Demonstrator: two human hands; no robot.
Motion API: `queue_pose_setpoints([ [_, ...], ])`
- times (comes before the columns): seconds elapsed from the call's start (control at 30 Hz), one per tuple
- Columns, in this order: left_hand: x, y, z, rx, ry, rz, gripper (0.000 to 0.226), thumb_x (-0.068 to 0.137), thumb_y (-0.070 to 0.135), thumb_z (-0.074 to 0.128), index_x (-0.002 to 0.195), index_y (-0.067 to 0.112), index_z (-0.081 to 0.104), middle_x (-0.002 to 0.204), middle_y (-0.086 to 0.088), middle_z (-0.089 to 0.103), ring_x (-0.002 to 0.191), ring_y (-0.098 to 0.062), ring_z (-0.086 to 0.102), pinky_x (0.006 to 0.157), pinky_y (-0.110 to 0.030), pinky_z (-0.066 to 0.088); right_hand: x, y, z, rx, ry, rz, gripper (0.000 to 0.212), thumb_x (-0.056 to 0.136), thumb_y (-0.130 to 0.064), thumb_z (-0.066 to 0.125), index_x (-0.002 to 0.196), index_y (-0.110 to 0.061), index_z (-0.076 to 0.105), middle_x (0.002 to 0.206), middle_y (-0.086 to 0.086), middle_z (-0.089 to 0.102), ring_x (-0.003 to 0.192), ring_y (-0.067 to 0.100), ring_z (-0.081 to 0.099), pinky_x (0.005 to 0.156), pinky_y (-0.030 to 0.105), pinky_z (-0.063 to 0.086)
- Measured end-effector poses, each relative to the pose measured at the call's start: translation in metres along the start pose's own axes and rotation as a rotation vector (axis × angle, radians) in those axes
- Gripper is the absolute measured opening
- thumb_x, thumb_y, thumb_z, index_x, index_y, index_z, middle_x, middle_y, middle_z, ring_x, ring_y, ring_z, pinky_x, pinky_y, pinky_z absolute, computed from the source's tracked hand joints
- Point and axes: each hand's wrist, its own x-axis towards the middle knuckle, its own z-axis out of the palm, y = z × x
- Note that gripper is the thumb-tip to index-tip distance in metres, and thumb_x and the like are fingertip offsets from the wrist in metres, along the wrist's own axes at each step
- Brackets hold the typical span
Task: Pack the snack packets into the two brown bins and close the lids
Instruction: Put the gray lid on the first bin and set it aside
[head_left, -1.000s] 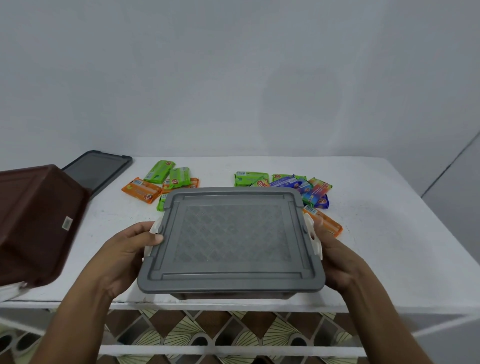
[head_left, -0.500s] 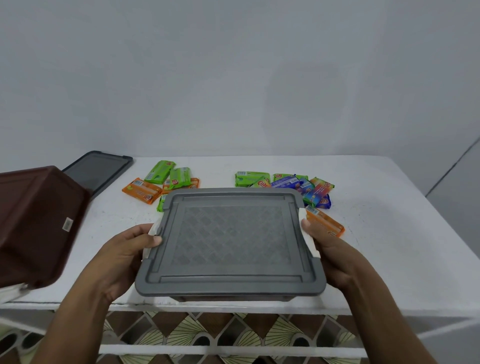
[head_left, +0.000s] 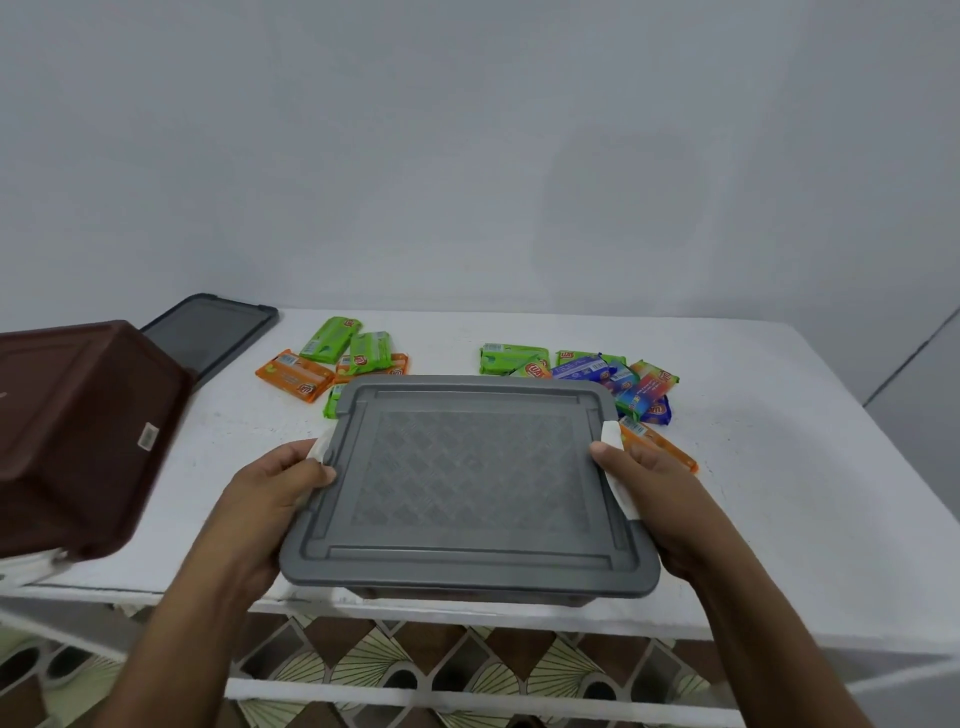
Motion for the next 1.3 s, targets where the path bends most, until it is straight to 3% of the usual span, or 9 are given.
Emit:
queue_pose_setpoints([
  [0.17, -0.008, 0.003, 0.005, 0.054, 0.087, 0.139, 0.037, 0.093, -0.004, 0.060, 0.114, 0.022, 0.076, 0.098, 0.000, 0.080, 0.084, -0.019, 0.077, 0.064, -0.030, 0.062, 0.003, 0.001, 0.000, -0.001, -0.020, 0.017, 0.037, 0.097, -0.044, 0.054, 0.104, -0.010, 0.068, 0.098, 0.011, 0.073, 0.089, 0.028, 0.071, 0.076, 0.041, 0.059],
  [0.37, -0.010, 0.002, 0.008, 0.021, 0.131, 0.154, 0.028, 0.098, 0.017, 0.064, 0.122, 0.026, 0.075, 0.110, 0.016, 0.075, 0.101, -0.003, 0.069, 0.093, -0.036, 0.056, 0.003, 0.004, -0.001, 0.028, -0.020, 0.030, 0.037, 0.096, -0.045, 0.057, 0.108, -0.013, 0.070, 0.102, 0.011, 0.075, 0.095, 0.031, 0.072, 0.089, 0.055, 0.057],
  [0.47, -0.009, 0.005, 0.009, 0.003, 0.124, 0.137, 0.021, 0.096, 0.025, 0.068, 0.114, 0.028, 0.079, 0.110, 0.012, 0.077, 0.106, -0.008, 0.070, 0.096, -0.040, 0.056, 0.002, 0.002, -0.001, 0.030, -0.019, 0.032, 0.035, 0.097, -0.044, 0.056, 0.108, -0.013, 0.070, 0.101, 0.011, 0.075, 0.094, 0.031, 0.073, 0.089, 0.055, 0.057],
  [0.6, 0.000, 0.007, 0.008, 0.114, 0.055, 0.101, 0.020, 0.094, 0.023, 0.071, 0.112, 0.030, 0.072, 0.109, -0.012, 0.071, 0.095, -0.027, 0.072, 0.079, -0.048, 0.062, 0.001, 0.001, 0.000, 0.018, -0.009, 0.018, 0.034, 0.099, -0.041, 0.055, 0.107, -0.012, 0.070, 0.101, 0.010, 0.075, 0.093, 0.028, 0.073, 0.087, 0.050, 0.059],
  [0.77, 0.013, 0.012, 0.006, 0.168, 0.021, 0.046, 0.030, 0.093, 0.020, 0.072, 0.121, 0.023, 0.061, 0.105, -0.015, 0.065, 0.078, -0.024, 0.066, 0.067, -0.040, 0.057, -0.003, -0.002, 0.000, 0.003, 0.004, 0.029, 0.034, 0.099, -0.040, 0.053, 0.106, -0.011, 0.068, 0.100, 0.009, 0.073, 0.090, 0.025, 0.072, 0.072, 0.036, 0.058],
  [0.9, 0.019, 0.013, 0.008, 0.131, 0.021, 0.021, 0.018, 0.091, 0.012, 0.071, 0.109, 0.015, 0.067, 0.092, -0.007, 0.071, 0.071, -0.020, 0.070, 0.065, -0.035, 0.055, -0.005, -0.002, 0.002, 0.042, 0.030, 0.040, 0.034, 0.098, -0.041, 0.055, 0.105, -0.010, 0.069, 0.101, 0.012, 0.073, 0.092, 0.029, 0.072, 0.082, 0.046, 0.059],
  [1.0, 0.022, 0.012, 0.016, 0.193, 0.025, -0.013, 0.018, 0.093, 0.026, 0.068, 0.099, 0.009, 0.071, 0.097, -0.007, 0.073, 0.081, -0.021, 0.070, 0.067, -0.033, 0.052, -0.007, -0.001, 0.006, 0.133, 0.065, 0.084, 0.027, 0.096, -0.040, 0.059, 0.104, -0.016, 0.067, 0.105, 0.013, 0.072, 0.097, 0.033, 0.070, 0.090, 0.056, 0.056],
  [1.17, 0.025, 0.012, 0.020, 0.206, 0.014, -0.022, 0.030, 0.093, 0.053, 0.064, 0.108, 0.029, 0.073, 0.103, 0.012, 0.068, 0.098, -0.011, 0.063, 0.087, -0.036, 0.048, -0.009, -0.007, 0.012, 0.138, 0.100, 0.084, 0.018, 0.096, -0.052, 0.054, 0.098, -0.034, 0.059, 0.113, -0.001, 0.064, 0.110, 0.027, 0.062, 0.099, 0.056, 0.050],
  [1.3, 0.021, 0.013, 0.022, 0.170, -0.024, -0.006, 0.028, 0.096, 0.049, 0.062, 0.109, 0.026, 0.071, 0.099, 0.014, 0.066, 0.087, -0.001, 0.057, 0.073, -0.028, 0.046, -0.010, -0.007, 0.013, 0.100, 0.117, 0.098, 0.026, 0.097, -0.055, 0.050, 0.115, -0.037, 0.048, 0.115, -0.001, 0.054, 0.114, 0.026, 0.055, 0.104, 0.057, 0.046],
])
